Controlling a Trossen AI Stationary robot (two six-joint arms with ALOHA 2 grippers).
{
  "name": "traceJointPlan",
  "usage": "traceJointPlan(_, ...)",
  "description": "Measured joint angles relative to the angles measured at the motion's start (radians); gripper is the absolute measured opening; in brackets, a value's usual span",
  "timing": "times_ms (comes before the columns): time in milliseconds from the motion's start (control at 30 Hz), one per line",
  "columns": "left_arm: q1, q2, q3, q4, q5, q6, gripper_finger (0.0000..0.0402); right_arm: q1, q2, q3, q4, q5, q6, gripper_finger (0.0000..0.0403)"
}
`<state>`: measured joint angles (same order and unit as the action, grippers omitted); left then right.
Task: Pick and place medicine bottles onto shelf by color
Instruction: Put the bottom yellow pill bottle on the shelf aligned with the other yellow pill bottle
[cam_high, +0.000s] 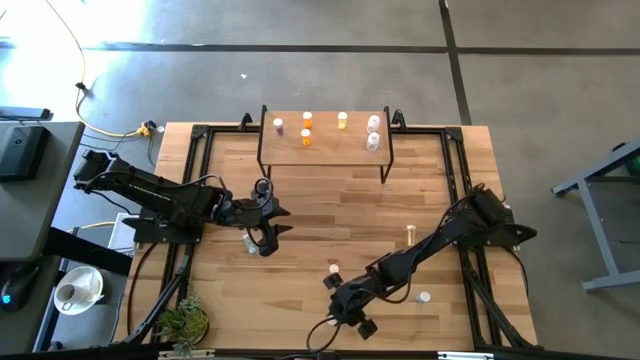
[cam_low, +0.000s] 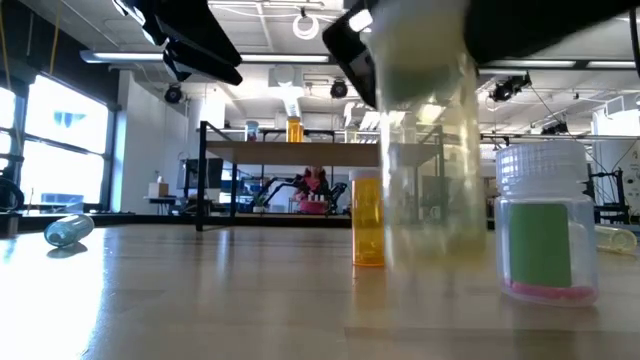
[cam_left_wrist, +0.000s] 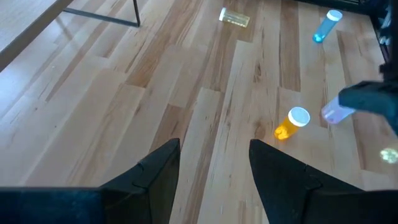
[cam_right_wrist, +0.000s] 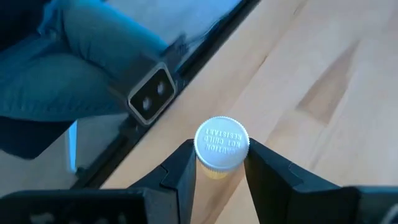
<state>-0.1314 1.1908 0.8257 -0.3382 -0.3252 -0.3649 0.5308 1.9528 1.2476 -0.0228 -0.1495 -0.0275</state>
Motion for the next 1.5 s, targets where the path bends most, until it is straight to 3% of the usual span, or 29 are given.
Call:
traceJointPlan(433, 0.0, 0.0, 0.0, -0.01, 0.0, 0.0, 0.0184, -0.021, -0.171, 0.0, -0.056, 0.16, -0.11, 0.0112)
traceJointPlan(767, 0.033, -0.024, 0.0, 0.0, -0.026, 0.063, 0.0184, -0.113, -0.362, 0.0, -0.177, 0.301, -0.209, 0.0112)
traceJointPlan(1200, 0.203, -0.075, 0.001, -0.01, -0.029, 0.176, 0.0184, -0.402, -0.57, 0.0, -0.243, 0.358, -0.271, 0.0112)
traceJointPlan(1500, 0.296, -0.079, 0.0, -0.013, -0.027, 0.241, 0.0184, -0.674, -0.607, 0.0, -0.244, 0.357, -0.284, 0.0112)
